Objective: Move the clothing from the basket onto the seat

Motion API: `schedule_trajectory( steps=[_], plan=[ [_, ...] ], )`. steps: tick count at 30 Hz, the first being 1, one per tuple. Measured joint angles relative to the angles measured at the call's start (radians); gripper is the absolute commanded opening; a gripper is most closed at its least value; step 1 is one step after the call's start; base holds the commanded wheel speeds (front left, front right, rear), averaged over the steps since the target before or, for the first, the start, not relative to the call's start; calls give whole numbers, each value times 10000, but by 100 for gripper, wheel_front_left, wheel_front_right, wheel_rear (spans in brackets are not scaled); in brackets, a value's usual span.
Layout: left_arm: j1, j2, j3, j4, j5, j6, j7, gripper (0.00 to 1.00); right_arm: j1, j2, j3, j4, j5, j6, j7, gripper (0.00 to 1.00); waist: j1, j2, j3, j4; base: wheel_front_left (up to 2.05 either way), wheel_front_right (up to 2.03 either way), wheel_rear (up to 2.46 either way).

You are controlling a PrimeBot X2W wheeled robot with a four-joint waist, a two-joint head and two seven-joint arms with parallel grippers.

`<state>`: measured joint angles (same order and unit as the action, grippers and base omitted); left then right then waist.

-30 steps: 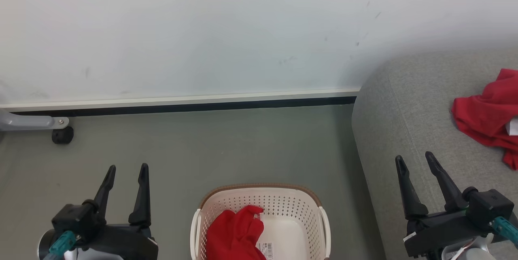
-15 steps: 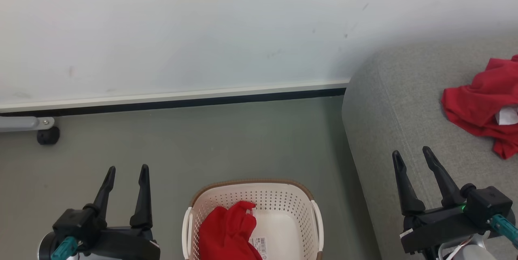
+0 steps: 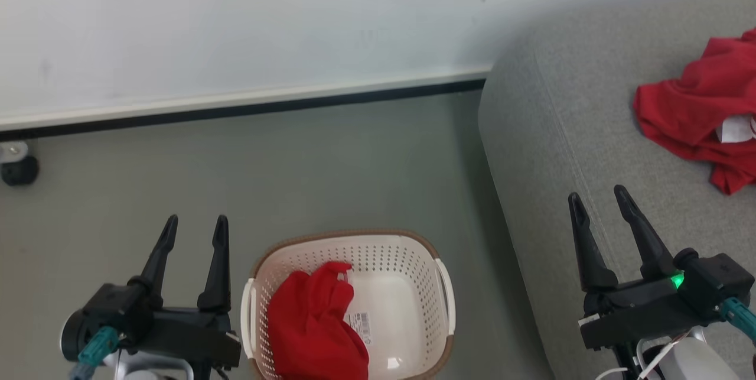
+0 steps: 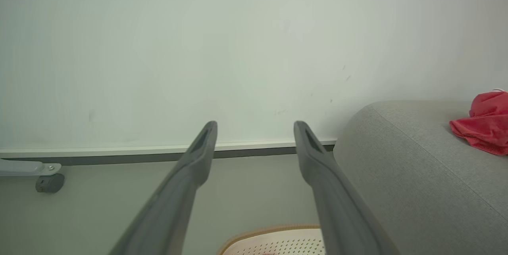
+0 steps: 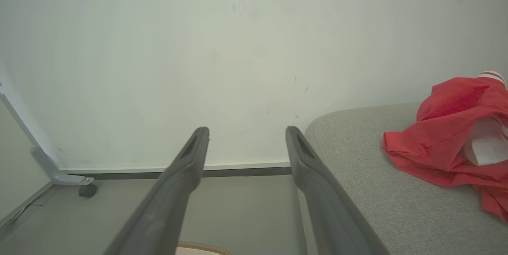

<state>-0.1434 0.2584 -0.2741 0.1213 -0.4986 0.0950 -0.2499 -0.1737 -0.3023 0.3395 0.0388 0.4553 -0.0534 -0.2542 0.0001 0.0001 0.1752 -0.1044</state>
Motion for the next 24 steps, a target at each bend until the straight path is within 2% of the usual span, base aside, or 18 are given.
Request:
schedule_trajectory(
  steps=[9, 24],
  plan=[
    [-659, 48, -242, 205, 75, -349, -27, 100, -234, 247, -207, -228, -71, 6, -25, 100, 1, 1, 911, -360, 0, 0, 0],
    [-2678, 84, -1223, 2303, 570, -1060, 959, 100, -1232, 734, -345, -679, -295, 115, -25, 100, 2, 1, 2899, -1081, 0, 0, 0]
  ],
)
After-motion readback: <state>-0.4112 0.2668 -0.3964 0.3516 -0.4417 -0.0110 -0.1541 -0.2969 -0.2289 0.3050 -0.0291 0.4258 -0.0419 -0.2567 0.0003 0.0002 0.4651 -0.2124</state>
